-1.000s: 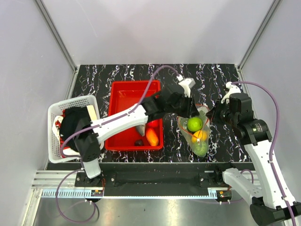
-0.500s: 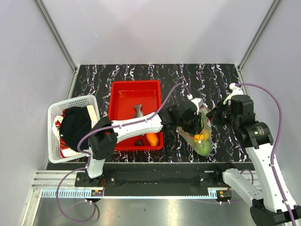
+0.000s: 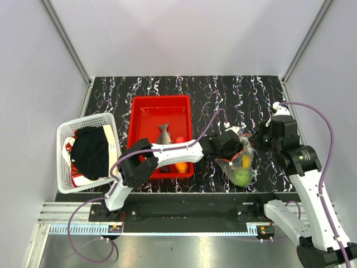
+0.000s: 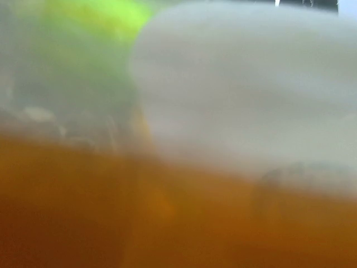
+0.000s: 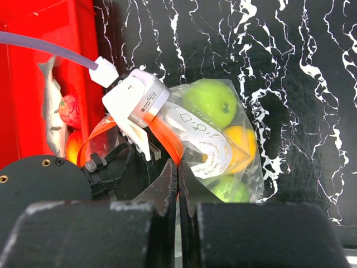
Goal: Open the zip-top bag and remove the fake food
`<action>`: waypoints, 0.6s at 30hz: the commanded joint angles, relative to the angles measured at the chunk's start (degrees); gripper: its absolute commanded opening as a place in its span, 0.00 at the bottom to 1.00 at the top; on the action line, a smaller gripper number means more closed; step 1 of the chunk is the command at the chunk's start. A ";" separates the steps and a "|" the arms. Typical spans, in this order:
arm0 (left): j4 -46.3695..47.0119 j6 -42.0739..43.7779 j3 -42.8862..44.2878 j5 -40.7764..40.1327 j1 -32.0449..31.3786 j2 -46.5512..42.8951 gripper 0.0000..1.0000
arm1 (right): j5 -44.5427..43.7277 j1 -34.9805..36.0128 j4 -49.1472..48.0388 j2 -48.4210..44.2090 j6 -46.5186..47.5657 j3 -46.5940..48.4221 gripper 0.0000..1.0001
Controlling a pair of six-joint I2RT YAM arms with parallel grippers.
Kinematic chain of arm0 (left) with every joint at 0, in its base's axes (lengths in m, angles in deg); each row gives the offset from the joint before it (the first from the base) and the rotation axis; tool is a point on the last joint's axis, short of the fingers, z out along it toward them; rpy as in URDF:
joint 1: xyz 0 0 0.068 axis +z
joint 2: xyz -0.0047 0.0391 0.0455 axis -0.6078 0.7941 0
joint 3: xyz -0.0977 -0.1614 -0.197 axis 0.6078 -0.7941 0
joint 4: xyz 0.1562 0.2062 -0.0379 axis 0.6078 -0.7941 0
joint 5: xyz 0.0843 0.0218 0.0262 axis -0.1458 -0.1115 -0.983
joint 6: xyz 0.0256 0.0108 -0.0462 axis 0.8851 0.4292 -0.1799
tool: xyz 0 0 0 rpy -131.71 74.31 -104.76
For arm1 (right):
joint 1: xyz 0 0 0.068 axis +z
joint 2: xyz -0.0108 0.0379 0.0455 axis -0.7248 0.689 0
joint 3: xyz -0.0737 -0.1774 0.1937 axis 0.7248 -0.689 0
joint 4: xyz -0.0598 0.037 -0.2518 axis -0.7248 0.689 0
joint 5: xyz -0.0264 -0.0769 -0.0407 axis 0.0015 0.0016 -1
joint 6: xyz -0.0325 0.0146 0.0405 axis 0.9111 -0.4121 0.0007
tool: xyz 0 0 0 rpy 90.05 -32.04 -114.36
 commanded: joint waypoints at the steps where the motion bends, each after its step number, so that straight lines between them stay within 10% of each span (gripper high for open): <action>1: 3.46 -0.19 2.92 -2.89 -0.10 1.66 0.66 | -2.20 0.24 -1.25 0.39 0.53 -0.47 0.00; 18: 8.74 -2.11 7.93 -6.50 0.78 12.03 0.85 | -0.71 0.32 -3.00 2.58 0.00 -2.93 0.00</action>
